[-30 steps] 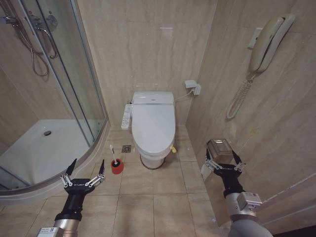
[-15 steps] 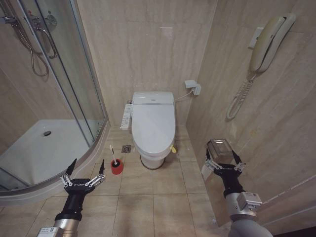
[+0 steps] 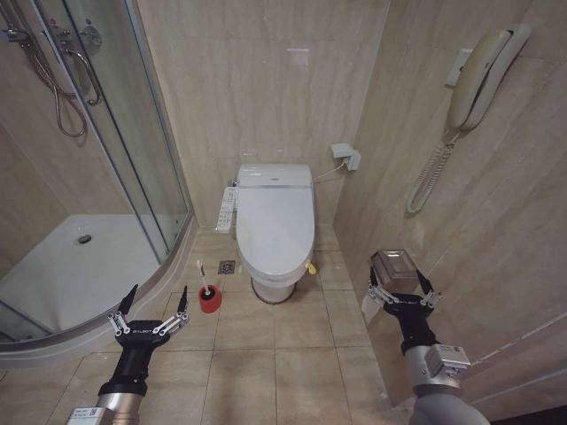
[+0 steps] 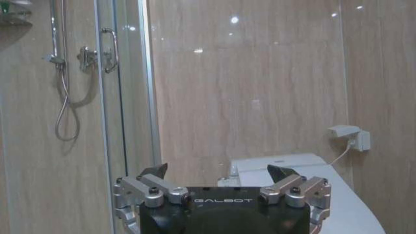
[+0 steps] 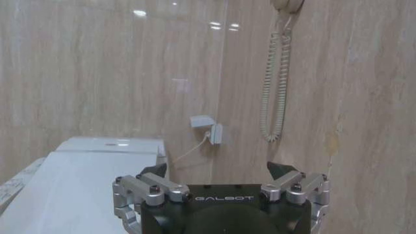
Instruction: Open the toilet lid, clean the toilet bowl with a toilet brush, close the toilet lid, and flush.
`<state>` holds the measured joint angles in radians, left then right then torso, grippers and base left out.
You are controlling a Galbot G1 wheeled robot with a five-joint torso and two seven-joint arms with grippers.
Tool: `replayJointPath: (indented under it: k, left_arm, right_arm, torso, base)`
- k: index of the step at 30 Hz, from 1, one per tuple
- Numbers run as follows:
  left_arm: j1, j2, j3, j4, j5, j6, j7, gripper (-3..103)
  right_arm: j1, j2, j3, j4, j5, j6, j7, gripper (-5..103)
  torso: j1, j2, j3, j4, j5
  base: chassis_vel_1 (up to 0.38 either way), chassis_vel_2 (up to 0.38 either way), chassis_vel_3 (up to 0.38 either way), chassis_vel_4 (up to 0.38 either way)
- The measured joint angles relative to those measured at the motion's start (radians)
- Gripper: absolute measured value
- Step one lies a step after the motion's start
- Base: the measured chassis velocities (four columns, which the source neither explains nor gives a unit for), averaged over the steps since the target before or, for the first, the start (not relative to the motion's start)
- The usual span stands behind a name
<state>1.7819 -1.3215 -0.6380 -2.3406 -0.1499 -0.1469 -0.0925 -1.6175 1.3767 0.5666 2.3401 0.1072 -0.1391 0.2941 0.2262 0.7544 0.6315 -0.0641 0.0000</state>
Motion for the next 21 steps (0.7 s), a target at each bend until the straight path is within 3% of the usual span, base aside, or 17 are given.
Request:
replayJointPath:
  k: [21]
  left_arm:
    - [0.0,0.0,0.0,0.0,0.0,0.0,0.0,100]
  right_arm:
    - [0.0,0.0,0.0,0.0,0.0,0.0,0.0,100]
  torso:
    - [0.0,0.0,0.0,0.0,0.0]
  base:
    - [0.0,0.0,0.0,0.0]
